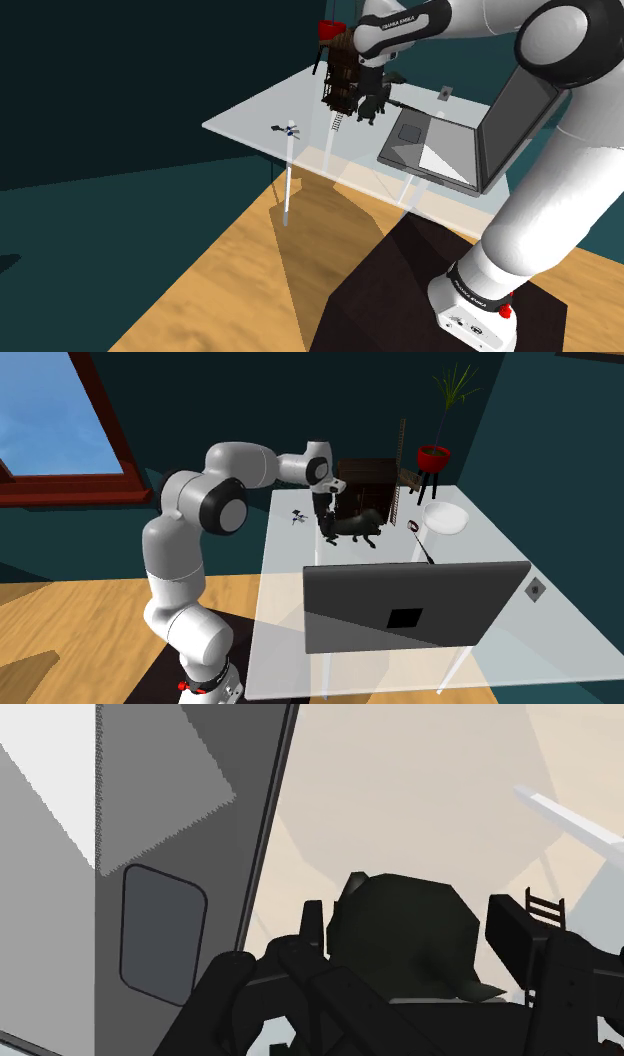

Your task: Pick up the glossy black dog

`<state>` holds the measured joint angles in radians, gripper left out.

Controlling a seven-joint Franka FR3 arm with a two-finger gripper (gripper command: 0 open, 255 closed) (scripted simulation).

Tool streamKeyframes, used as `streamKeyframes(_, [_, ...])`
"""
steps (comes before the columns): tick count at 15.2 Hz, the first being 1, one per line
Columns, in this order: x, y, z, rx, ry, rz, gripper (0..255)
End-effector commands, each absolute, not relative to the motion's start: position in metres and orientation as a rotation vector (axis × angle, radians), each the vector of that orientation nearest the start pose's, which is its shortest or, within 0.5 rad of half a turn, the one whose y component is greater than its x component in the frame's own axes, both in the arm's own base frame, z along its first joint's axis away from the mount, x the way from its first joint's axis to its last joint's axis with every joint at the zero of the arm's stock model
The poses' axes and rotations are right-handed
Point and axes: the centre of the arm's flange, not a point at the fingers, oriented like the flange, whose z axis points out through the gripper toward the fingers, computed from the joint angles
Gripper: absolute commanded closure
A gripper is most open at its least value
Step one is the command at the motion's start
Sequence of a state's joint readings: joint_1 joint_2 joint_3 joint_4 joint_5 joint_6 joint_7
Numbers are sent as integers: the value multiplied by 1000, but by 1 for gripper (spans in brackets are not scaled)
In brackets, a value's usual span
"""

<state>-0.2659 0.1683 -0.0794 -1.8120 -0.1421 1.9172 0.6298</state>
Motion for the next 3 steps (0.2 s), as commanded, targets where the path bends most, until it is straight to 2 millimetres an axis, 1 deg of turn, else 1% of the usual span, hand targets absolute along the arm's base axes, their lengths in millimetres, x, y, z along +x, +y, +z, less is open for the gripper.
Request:
streamKeyframes(1, [562,-209,454,-2950,1465,67,255])
streamKeyframes(3, [562,-209,455,-2950,1465,67,255])
